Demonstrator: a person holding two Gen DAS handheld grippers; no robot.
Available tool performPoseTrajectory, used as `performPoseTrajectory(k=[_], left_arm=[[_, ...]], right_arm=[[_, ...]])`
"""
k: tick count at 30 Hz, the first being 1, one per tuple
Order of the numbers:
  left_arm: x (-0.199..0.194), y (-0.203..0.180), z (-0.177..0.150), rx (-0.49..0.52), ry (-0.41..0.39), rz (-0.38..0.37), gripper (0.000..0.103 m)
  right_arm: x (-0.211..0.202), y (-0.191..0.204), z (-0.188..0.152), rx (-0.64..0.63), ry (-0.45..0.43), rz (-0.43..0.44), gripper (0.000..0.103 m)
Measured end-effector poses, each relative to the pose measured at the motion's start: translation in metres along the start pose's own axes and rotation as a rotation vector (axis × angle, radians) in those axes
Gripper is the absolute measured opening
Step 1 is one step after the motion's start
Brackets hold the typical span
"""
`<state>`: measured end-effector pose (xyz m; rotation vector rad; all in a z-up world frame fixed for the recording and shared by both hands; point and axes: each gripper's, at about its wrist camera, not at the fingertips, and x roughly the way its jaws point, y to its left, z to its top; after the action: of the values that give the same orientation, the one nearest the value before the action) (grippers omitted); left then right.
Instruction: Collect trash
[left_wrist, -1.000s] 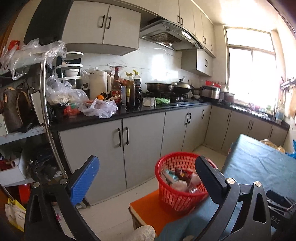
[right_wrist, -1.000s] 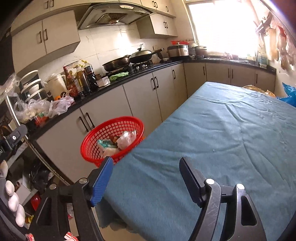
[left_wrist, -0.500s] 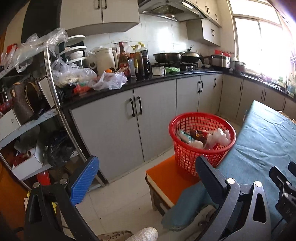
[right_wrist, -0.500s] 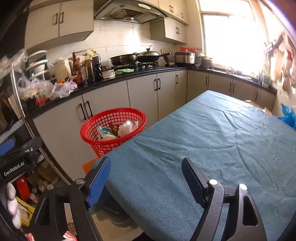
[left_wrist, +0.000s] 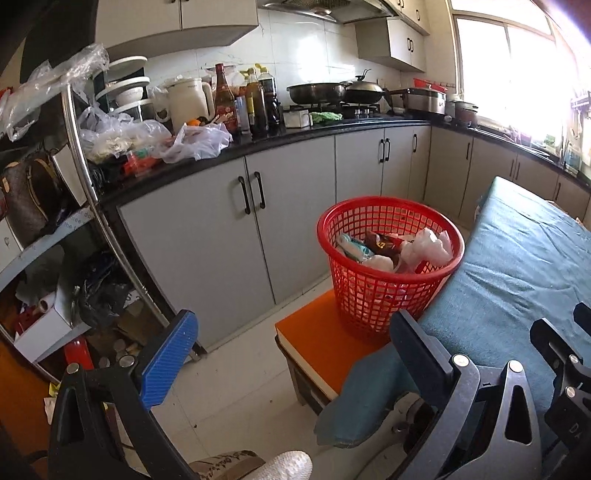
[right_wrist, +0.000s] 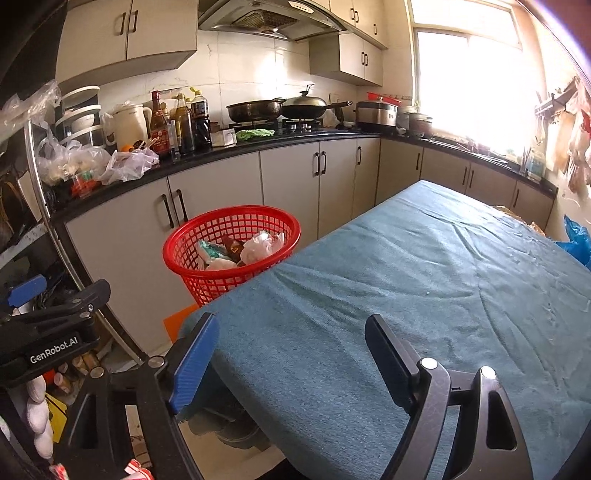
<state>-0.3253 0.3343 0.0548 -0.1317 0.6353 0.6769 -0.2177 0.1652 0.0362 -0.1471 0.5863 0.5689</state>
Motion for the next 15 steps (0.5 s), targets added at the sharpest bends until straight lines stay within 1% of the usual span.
performPoseTrajectory(k=[15], left_arm=[[0.0054, 0.0003, -0.0009, 0.005, 0.013, -0.011, 0.103]], right_arm=[[0.0069, 0.0050, -0.0004, -0.012, 0.022, 0.007, 0.086]])
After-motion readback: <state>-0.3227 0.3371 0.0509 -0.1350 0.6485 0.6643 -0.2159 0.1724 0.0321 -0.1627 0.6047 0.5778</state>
